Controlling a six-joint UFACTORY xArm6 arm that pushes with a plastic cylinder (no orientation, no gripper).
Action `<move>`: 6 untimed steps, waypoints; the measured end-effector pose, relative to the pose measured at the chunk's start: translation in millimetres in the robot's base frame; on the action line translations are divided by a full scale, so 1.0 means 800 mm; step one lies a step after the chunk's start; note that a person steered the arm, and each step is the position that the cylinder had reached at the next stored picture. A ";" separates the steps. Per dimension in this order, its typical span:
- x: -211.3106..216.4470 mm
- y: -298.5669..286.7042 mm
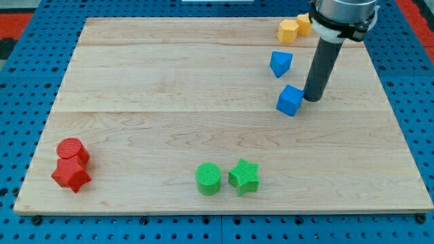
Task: Move the blue cube towards the center left
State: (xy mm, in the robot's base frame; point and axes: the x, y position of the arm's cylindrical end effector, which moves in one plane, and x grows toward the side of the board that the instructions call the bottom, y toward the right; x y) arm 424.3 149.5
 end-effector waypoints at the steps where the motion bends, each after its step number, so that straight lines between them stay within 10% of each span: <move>1: 0.024 -0.084; 6: 0.040 -0.340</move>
